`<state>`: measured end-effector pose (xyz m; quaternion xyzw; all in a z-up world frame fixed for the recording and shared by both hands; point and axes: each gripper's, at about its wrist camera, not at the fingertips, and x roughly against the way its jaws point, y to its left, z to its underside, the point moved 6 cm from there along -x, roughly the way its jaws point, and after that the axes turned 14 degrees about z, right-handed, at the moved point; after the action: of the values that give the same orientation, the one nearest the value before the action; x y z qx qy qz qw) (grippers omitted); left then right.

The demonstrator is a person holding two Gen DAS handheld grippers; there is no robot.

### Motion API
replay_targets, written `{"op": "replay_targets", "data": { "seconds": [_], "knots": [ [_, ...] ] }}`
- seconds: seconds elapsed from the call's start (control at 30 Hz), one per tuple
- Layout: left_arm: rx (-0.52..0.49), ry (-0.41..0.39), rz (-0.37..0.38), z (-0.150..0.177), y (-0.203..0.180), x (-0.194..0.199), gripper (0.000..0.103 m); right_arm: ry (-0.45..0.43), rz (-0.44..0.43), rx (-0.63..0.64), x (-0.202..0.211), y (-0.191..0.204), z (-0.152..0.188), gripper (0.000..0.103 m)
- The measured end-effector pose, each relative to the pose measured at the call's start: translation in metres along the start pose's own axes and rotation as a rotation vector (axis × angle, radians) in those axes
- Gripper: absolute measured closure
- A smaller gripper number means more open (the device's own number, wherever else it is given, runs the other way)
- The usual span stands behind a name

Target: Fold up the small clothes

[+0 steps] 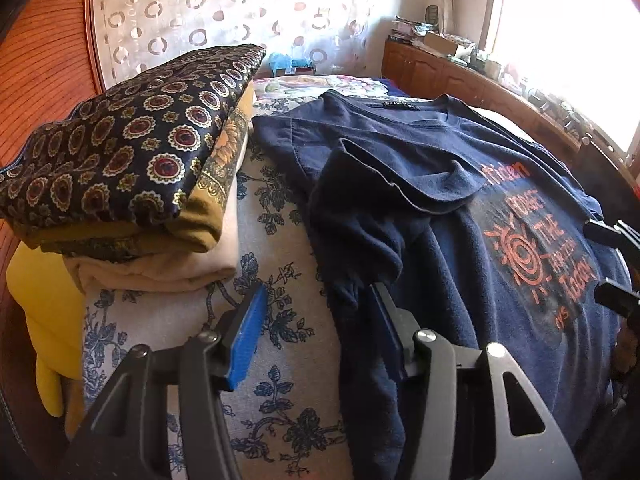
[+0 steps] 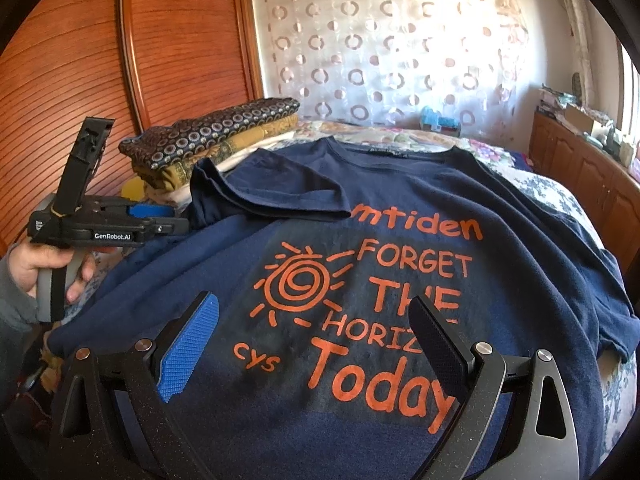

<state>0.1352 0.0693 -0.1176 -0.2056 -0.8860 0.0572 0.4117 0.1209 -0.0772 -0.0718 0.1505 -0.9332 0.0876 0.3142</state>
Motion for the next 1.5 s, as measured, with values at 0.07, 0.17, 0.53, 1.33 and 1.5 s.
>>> {"op": "replay_targets", "data": {
  "seconds": [0.07, 0.17, 0.53, 1.33, 1.5],
  "knots": [
    [0.003, -0.001, 0.005, -0.001, 0.0, 0.0, 0.051, 0.006, 0.0, 0.014, -0.001, -0.002, -0.005, 0.006],
    [0.003, 0.0, 0.004, -0.002, 0.001, 0.0, 0.051, 0.003, -0.016, 0.029, -0.001, -0.008, -0.02, 0.015],
    [0.014, -0.02, -0.009, -0.006, -0.001, 0.002, 0.051, 0.129, -0.1, 0.067, -0.073, -0.01, -0.065, 0.047],
    [-0.138, -0.129, 0.114, -0.053, -0.061, 0.03, 0.099, 0.147, -0.13, 0.107, -0.113, -0.009, -0.083, 0.103],
    [-0.16, -0.106, 0.155, -0.046, -0.092, 0.034, 0.098, 0.106, -0.083, 0.083, -0.105, -0.025, -0.106, 0.103]
  ]
}}
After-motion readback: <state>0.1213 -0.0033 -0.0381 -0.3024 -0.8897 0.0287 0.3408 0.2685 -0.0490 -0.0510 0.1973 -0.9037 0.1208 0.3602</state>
